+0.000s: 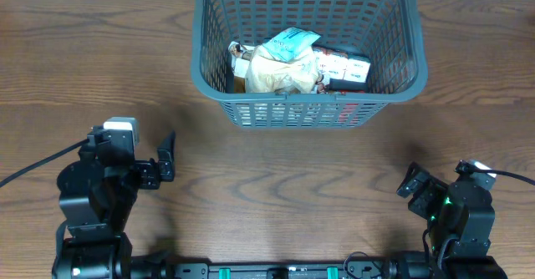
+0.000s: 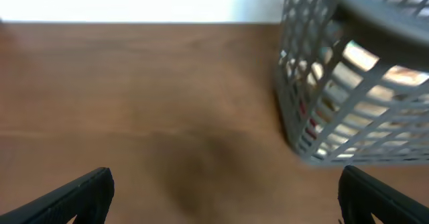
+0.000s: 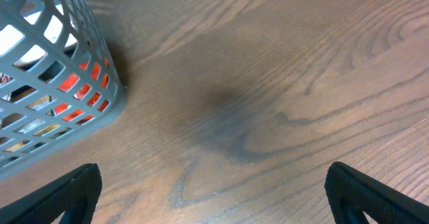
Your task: Pack container
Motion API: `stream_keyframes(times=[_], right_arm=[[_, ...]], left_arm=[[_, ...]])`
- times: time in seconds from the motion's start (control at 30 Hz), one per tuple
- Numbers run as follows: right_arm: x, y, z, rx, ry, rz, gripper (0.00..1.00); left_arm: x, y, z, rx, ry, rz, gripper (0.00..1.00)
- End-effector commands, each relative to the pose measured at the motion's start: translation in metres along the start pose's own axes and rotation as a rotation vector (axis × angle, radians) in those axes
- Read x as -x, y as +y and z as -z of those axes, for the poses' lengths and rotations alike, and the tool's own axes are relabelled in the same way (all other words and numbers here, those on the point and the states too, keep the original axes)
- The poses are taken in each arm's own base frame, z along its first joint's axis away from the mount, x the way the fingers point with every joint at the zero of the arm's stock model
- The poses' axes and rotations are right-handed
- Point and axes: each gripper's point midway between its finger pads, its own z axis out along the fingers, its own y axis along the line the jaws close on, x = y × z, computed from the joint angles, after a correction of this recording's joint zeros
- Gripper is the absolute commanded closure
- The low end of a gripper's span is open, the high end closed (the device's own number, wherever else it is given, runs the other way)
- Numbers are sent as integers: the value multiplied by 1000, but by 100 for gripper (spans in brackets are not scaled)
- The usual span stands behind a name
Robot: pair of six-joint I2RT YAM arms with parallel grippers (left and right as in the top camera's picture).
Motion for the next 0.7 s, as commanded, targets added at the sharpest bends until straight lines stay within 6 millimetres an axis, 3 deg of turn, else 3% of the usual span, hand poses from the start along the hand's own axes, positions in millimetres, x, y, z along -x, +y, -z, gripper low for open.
stream_keyframes(times=[0.0,0.67], right_arm=[[-2,-3,-1,-14,-2,-7,1],[-5,-4,-1,-19,9,-3,1]], left_arm=[[-5,9,-2,50,19,5,1],[-5,9,-2,51,19,5,1]])
